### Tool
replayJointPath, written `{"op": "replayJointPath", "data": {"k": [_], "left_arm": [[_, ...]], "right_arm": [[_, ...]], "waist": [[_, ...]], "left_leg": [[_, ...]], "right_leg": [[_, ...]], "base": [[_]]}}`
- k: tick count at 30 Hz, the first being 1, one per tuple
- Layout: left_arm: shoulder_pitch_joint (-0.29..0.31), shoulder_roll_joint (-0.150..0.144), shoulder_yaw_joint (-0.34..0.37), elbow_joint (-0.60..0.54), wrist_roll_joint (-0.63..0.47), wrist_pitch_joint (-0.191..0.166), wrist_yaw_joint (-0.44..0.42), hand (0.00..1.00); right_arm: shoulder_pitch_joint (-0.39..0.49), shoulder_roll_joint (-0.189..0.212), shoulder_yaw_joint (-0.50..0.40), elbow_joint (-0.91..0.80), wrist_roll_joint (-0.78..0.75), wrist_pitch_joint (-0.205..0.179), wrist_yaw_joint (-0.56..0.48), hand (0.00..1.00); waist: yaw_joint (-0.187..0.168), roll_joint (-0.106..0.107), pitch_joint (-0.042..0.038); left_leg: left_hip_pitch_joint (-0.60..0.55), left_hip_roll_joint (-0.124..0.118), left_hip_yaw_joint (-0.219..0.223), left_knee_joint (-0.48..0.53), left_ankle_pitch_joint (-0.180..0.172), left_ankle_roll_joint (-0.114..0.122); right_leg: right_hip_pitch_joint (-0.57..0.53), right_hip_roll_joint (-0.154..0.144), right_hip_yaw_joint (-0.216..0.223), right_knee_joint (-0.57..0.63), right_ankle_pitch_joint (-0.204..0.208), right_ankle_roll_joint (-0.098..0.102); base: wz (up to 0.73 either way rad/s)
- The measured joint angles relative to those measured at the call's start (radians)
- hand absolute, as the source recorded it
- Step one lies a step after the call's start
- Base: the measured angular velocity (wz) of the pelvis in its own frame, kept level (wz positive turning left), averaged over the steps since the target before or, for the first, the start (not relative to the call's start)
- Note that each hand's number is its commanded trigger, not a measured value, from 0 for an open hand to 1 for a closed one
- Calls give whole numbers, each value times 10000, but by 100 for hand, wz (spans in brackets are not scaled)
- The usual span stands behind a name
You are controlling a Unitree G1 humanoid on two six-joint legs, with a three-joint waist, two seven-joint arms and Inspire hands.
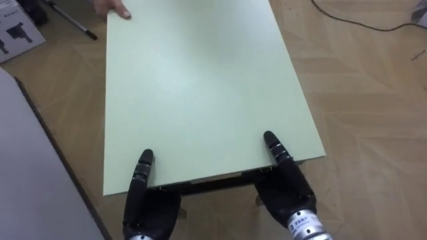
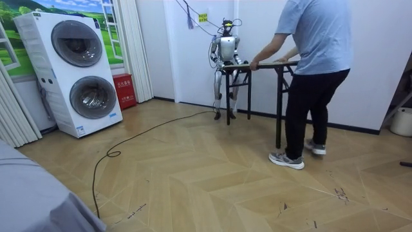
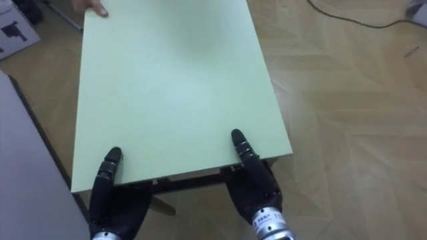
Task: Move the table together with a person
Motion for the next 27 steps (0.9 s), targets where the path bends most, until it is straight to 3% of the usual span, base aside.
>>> {"op": "replayJointPath", "data": {"k": [3, 9, 10, 13, 17, 19, 23, 27], "left_arm": [[-11, 39, -59, 0, -10, 11, 40, 100], [-120, 207, -278, 1, -24, 15, 203, 100], [-167, 238, -338, 0, -22, -36, 268, 100], [-236, 256, -328, -13, 32, -113, 305, 100], [-238, 330, -254, -148, 33, -119, 306, 100], [-250, 382, -188, -184, 67, -72, 306, 100], [-262, 369, -35, -232, 149, 149, 311, 100], [-335, 390, 171, -235, 177, 336, 312, 100]], "right_arm": [[-6, -75, 15, 0, 102, 0, -66, 100], [144, -123, 6, -1, 434, -19, -72, 100], [143, -144, 5, 0, 449, -58, -73, 100], [130, -189, 6, 0, 444, -139, -81, 100], [32, -116, 52, -1, 433, -151, -75, 100], [31, -71, 131, 0, 539, -176, -57, 100], [34, -86, 152, 3, 563, -215, -56, 100], [42, -49, 237, 4, 655, -251, -50, 100]], "waist": [[-156, -14, 7], [-652, -36, 3], [-668, -38, 2], [-654, -67, 7], [-633, -202, 42], [-364, -301, 48], [-159, -323, 57], [-157, -335, 64]], "left_leg": [[-122, -208, -432, 54, 84, 157], [-330, -889, -1846, 89, 277, 430], [-303, -1021, -2080, 86, 339, 459], [-295, -1214, -2525, 87, 400, 480], [-327, -1330, -2896, 47, 441, 412], [-315, -1298, -2970, 43, 448, 367], [-328, -1347, -3308, 59, 452, 307], [-422, -1473, -4013, 75, 510, 209]], "right_leg": [[94, -115, 168, 96, 21, 51], [327, -109, 1736, 26, -148, 404], [461, -62, 2152, -165, -159, 422], [763, 52, 2770, -586, -169, 503], [1133, 163, 2846, -1159, -114, 588], [1207, 223, 2836, -1229, -114, 588], [1362, 285, 2771, -1347, -115, 588], [1537, 385, 2452, -1360, -103, 565]], "base": [[50], [78], [71], [54], [36], [16], [25], [48]]}}
